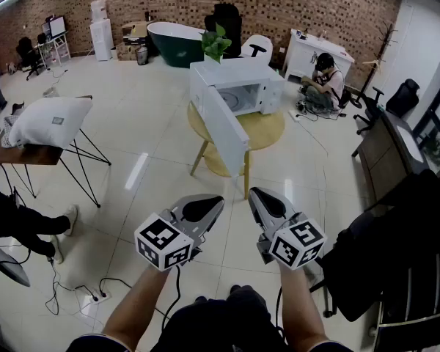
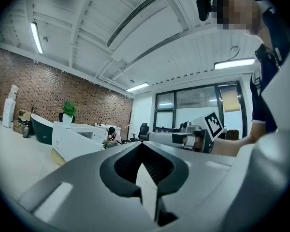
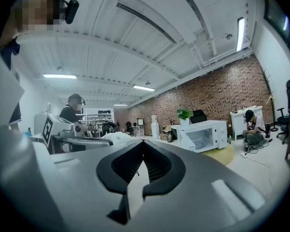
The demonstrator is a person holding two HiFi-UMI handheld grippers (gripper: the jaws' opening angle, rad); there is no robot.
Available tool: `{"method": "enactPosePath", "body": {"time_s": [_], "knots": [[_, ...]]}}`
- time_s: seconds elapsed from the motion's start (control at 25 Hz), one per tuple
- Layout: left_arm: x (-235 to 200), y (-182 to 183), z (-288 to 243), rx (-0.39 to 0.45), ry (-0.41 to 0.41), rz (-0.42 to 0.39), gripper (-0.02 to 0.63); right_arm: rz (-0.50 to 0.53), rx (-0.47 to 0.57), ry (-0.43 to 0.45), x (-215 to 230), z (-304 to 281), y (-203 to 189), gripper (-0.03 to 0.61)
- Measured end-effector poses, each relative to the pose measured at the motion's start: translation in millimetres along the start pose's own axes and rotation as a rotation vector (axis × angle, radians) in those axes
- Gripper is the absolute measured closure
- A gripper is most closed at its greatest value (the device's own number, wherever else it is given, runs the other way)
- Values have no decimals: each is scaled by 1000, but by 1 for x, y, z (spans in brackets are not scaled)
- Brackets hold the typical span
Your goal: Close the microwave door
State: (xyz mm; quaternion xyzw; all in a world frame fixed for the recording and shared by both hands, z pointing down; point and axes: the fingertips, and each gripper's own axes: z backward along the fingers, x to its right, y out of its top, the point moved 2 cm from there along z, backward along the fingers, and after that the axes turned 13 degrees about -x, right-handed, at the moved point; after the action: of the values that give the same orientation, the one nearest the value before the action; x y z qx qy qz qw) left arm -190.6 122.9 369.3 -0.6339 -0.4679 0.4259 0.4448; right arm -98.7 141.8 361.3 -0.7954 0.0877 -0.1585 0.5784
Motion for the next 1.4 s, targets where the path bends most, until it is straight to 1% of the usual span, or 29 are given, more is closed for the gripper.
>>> {"method": "enactPosePath", "body": {"time_s": [0.28,0.36,0.48,0.76,0.92,1.04,1.16,1.24,1.4], "knots": [[-23,7,-32,-10,-8,-24,603,-8,3,-9,35,-22,5,577],[-33,9,-45,-11,-2,-26,603,7,-4,-17,50,-32,5,577],[-53,13,-68,-16,29,-24,603,40,-19,-19,76,-53,9,577],[-105,17,-119,-44,140,-2,603,40,-35,57,131,-87,24,577],[-129,9,-149,-87,177,-32,603,53,-42,73,159,-94,30,577],[-146,3,-164,-122,199,-53,603,63,-48,77,170,-95,33,577],[-163,-4,-180,-142,201,-29,603,55,-56,74,182,-98,33,577],[-174,-5,-191,-150,190,-30,603,56,-63,67,190,-104,34,577],[-181,-1,-207,-171,128,-55,603,42,-77,36,208,-113,37,577]]}}
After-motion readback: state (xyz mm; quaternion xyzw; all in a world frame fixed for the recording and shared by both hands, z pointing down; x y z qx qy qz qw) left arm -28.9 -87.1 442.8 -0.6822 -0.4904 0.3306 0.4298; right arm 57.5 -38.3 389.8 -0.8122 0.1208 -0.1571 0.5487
